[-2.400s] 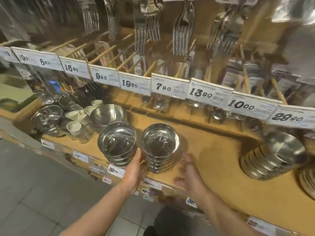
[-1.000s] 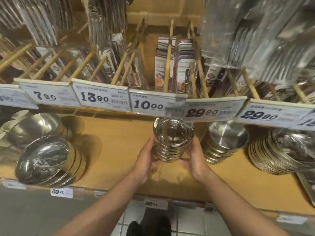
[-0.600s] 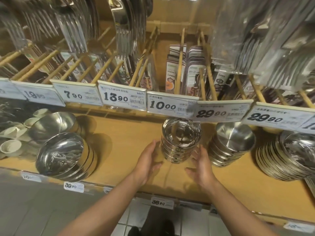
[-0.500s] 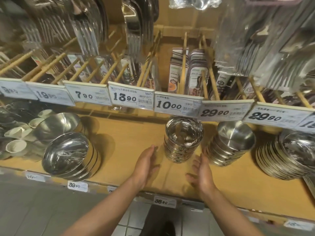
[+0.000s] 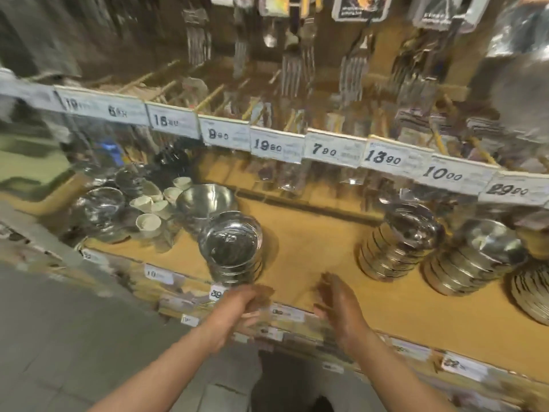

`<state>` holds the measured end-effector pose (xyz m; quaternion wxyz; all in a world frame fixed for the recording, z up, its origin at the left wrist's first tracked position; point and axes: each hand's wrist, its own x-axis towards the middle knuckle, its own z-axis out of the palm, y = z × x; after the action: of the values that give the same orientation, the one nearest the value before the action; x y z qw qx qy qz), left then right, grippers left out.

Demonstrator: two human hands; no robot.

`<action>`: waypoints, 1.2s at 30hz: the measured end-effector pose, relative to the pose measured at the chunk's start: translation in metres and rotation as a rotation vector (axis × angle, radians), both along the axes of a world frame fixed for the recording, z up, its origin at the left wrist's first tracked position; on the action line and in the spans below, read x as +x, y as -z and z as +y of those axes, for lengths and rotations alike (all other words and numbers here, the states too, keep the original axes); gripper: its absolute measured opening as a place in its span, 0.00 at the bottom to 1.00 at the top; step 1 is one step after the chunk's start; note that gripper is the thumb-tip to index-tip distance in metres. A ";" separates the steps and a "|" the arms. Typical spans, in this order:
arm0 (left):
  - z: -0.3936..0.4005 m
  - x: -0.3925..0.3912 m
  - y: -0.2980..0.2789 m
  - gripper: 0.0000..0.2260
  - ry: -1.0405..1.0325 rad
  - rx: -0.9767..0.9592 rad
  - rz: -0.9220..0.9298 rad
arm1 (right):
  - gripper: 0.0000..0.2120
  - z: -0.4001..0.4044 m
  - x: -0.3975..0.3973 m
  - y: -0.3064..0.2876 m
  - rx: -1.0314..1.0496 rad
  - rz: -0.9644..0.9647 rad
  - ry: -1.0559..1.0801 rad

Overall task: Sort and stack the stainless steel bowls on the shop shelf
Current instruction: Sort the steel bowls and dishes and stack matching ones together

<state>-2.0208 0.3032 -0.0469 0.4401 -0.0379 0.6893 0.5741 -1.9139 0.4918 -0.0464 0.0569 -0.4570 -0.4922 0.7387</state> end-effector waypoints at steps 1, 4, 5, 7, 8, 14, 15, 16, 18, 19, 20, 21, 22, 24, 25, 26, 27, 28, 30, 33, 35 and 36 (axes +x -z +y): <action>-0.018 -0.010 -0.002 0.10 -0.031 -0.035 0.030 | 0.10 -0.011 -0.010 -0.001 -0.004 0.004 -0.008; -0.057 -0.049 -0.009 0.09 -0.205 -0.097 0.121 | 0.13 -0.036 -0.040 -0.001 -0.016 0.016 -0.035; -0.064 -0.063 -0.012 0.08 -0.258 -0.094 0.157 | 0.15 -0.043 -0.049 -0.001 -0.011 0.019 -0.061; -0.067 -0.088 -0.016 0.09 -0.331 -0.062 0.217 | 0.18 -0.053 -0.065 -0.005 0.002 0.018 -0.110; -0.065 -0.099 -0.017 0.12 -0.345 -0.042 0.224 | 0.19 -0.056 -0.073 -0.006 0.003 0.011 -0.130; -0.041 -0.122 -0.012 0.18 -0.220 0.013 0.122 | 0.19 -0.068 -0.109 0.004 -0.031 0.129 -0.271; -0.038 -0.122 -0.012 0.19 -0.203 0.019 0.113 | 0.13 -0.070 -0.113 0.001 -0.019 0.124 -0.269; -0.036 -0.121 -0.012 0.20 -0.181 0.027 0.107 | 0.14 -0.071 -0.116 -0.001 0.012 0.121 -0.260; -0.033 -0.115 -0.009 0.21 -0.145 0.046 0.085 | 0.18 -0.070 -0.115 -0.006 0.038 0.093 -0.225; -0.032 -0.111 -0.007 0.21 -0.139 0.054 0.072 | 0.15 -0.067 -0.109 -0.008 0.031 0.088 -0.211; -0.029 -0.105 -0.004 0.21 -0.133 0.056 0.066 | 0.11 -0.063 -0.101 -0.008 0.020 0.082 -0.200; -0.025 -0.098 -0.003 0.20 -0.117 0.061 0.065 | 0.12 -0.057 -0.092 -0.008 0.007 0.082 -0.188; -0.018 -0.090 -0.002 0.21 -0.095 0.076 0.057 | 0.16 -0.050 -0.082 -0.008 0.005 0.083 -0.183; -0.003 -0.074 -0.002 0.24 -0.041 0.116 0.031 | 0.19 -0.037 -0.062 -0.007 0.023 0.081 -0.192; 0.004 -0.067 -0.002 0.25 -0.008 0.128 0.027 | 0.19 -0.031 -0.052 -0.007 0.027 0.092 -0.201; 0.011 -0.062 -0.002 0.25 0.018 0.134 0.031 | 0.19 -0.026 -0.044 -0.007 0.030 0.106 -0.205; 0.017 -0.057 0.000 0.24 0.033 0.130 0.041 | 0.19 -0.021 -0.037 -0.008 0.029 0.114 -0.197; 0.022 -0.054 0.001 0.22 0.041 0.124 0.052 | 0.19 -0.016 -0.031 -0.005 0.032 0.114 -0.182; 0.031 -0.051 0.004 0.20 0.046 0.119 0.049 | 0.20 -0.008 -0.026 -0.003 0.044 0.109 -0.168; 0.038 -0.054 0.008 0.20 0.039 0.085 0.033 | 0.17 -0.002 -0.025 -0.001 0.042 0.102 -0.167; 0.038 -0.056 0.008 0.19 0.019 0.042 0.030 | 0.14 0.001 -0.024 0.000 0.028 0.085 -0.173; 0.037 -0.058 0.007 0.17 0.006 0.025 0.034 | 0.14 0.005 -0.023 0.000 0.014 0.070 -0.182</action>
<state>-2.0787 0.3401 -0.0544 0.4305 -0.0208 0.6896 0.5820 -1.9374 0.4966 -0.0461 0.0101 -0.3839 -0.5346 0.7528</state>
